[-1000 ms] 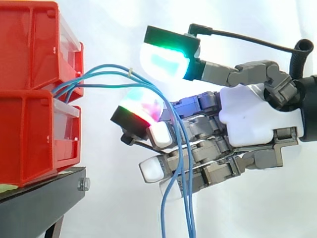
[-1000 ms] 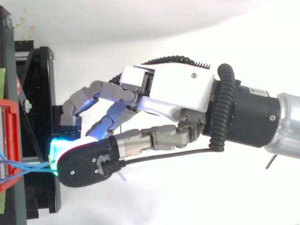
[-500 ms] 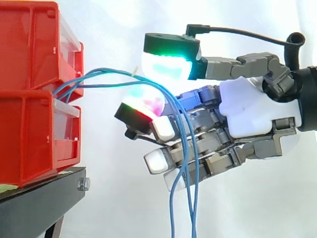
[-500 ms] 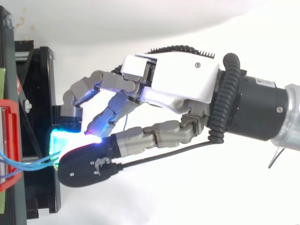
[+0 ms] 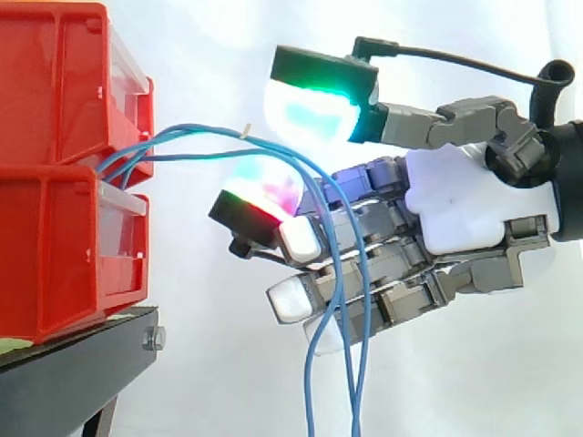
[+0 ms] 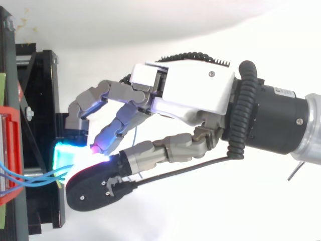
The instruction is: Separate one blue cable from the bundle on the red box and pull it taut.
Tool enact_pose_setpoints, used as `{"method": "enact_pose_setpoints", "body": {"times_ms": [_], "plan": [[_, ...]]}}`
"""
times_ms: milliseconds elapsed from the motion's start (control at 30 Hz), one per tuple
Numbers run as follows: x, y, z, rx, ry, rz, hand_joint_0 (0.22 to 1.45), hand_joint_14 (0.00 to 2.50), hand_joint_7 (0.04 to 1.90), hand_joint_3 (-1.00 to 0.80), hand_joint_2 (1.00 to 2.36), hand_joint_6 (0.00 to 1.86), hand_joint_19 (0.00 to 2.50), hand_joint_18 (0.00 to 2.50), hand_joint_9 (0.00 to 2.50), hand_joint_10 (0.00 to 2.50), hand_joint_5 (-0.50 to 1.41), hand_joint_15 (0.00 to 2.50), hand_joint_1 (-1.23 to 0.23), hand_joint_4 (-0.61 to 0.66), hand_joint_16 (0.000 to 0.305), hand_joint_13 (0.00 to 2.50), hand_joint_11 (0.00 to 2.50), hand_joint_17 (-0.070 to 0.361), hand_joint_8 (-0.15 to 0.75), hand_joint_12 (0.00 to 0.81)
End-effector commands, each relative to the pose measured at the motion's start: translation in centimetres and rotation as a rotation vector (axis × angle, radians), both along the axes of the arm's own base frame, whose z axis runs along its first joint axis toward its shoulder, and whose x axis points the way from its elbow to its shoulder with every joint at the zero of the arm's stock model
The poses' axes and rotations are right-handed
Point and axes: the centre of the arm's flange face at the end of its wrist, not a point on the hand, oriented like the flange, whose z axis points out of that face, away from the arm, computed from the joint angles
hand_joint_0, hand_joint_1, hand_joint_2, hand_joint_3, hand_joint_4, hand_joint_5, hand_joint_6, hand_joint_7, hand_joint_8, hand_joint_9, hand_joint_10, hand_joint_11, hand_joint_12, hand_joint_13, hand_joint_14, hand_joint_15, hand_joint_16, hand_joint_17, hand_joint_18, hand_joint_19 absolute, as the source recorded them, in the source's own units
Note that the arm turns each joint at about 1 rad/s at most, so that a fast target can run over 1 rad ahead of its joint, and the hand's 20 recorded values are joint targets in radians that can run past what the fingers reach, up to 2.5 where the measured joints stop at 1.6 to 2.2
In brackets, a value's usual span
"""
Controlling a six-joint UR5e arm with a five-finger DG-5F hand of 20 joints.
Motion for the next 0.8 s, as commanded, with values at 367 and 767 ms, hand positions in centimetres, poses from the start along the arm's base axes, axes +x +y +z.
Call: {"method": "enact_pose_setpoints", "body": {"times_ms": [367, 767], "plan": [[-0.15, 0.10, -0.11, -0.002, 0.013, 0.002, 0.74, 0.02, 0.92, -0.38, 1.01, 0.96, 0.41, 0.67, 0.96, 0.01, -0.15, 0.42, -0.88, -0.17, 0.038, 0.79, 0.44, 0.085, 0.185, 0.301], [-0.26, 0.09, -0.19, -0.001, 0.023, 0.003, 0.51, 0.02, 0.90, -0.50, 1.00, 0.91, 0.46, 0.69, 1.03, 0.01, -0.12, 0.44, -0.69, 0.05, 0.042, 0.83, 0.42, 0.095, 0.216, 0.322]]}}
